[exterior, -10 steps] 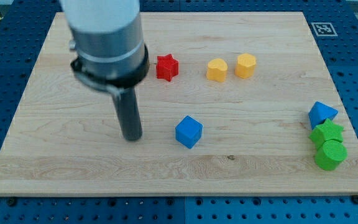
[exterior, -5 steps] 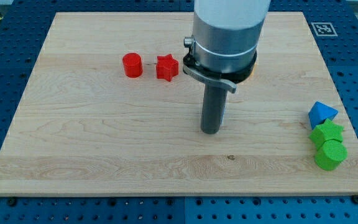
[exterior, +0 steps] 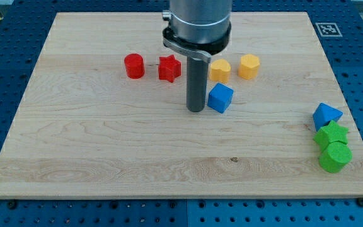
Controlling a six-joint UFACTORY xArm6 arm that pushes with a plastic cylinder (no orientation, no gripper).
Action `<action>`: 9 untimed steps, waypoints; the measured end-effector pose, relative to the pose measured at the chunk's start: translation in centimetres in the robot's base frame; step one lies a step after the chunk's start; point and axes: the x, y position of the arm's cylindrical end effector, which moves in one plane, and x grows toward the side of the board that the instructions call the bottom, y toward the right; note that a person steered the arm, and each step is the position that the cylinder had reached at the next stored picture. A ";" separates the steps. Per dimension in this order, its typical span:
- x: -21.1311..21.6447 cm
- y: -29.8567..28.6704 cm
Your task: Put the blue cube vertically above the blue triangle
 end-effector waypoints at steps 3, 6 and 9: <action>-2.2 5.2; 4.4 8.2; 3.0 10.0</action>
